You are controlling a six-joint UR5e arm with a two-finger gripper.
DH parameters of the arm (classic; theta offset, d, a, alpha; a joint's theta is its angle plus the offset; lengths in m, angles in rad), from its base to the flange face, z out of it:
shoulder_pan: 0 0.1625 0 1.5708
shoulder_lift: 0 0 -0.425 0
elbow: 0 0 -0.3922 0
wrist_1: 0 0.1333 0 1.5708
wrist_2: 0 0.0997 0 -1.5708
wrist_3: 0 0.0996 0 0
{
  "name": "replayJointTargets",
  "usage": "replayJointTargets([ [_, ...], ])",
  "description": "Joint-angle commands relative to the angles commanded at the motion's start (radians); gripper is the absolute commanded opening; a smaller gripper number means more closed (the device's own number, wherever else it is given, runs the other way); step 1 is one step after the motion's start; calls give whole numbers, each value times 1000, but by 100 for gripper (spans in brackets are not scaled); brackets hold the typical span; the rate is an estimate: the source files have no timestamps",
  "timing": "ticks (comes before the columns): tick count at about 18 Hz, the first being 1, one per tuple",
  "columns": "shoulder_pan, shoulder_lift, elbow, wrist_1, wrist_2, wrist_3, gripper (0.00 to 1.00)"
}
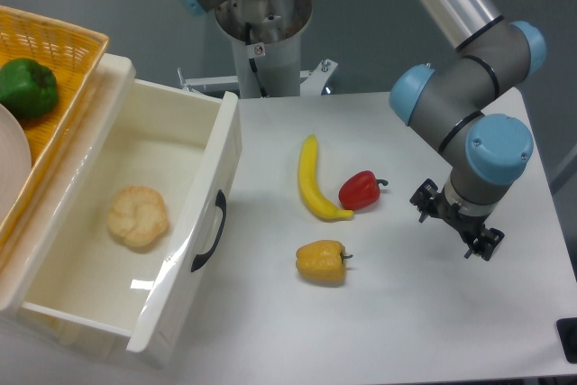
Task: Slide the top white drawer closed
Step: 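Move the gripper from beside the red pepper toward the open drawer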
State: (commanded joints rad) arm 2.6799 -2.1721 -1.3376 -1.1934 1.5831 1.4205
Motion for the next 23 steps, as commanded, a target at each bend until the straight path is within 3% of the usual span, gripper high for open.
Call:
replayJointTargets([
  [5, -6, 3, -2, 0, -6, -9, 100],
  [11, -77, 2, -23, 11, 3, -97, 100],
  [15, -120, 11, -38, 14, 159, -104, 100],
  [17, -138, 11, -52, 15, 169, -127, 100],
  [21, -167, 17, -64, 18, 117, -259, 100],
  [23, -169, 26, -84, 66, 24, -342, 100],
])
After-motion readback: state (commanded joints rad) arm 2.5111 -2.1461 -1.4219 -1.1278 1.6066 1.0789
